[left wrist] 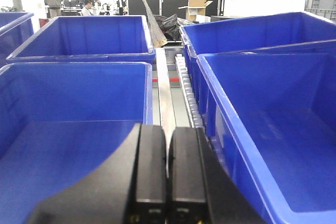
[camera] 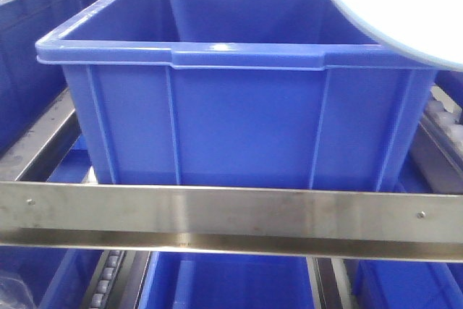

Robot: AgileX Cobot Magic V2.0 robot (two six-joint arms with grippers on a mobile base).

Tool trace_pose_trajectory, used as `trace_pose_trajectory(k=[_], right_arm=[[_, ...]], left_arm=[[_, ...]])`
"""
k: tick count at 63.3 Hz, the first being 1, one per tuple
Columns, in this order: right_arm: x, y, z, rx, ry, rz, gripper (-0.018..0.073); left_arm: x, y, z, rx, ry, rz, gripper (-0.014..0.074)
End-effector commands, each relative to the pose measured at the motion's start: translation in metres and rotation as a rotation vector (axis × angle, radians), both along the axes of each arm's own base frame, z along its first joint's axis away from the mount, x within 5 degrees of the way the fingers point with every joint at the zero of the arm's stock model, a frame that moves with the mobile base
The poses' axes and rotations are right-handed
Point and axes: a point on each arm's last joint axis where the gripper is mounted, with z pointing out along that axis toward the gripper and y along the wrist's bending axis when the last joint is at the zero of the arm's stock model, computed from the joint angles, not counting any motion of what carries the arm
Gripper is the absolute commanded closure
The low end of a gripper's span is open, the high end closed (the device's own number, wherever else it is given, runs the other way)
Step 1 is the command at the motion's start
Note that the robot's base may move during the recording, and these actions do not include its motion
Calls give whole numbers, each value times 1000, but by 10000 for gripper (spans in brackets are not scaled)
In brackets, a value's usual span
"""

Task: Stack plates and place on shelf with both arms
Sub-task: 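Turn the base and stop in front of a blue bin on the shelf, then lower the plate stack with the right gripper down into the blue bin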

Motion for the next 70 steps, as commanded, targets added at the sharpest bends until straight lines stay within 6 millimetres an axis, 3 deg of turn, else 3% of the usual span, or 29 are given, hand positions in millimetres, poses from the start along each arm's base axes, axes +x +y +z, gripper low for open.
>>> trace_pose_trajectory(k=[1, 70], right_arm=[[-1, -2, 19, 26, -124, -21, 510], [-1, -2, 19, 26, -124, -21, 510]], left_arm=[[-1, 2, 16, -26, -99, 18, 516], [-1, 2, 16, -26, -99, 18, 516]])
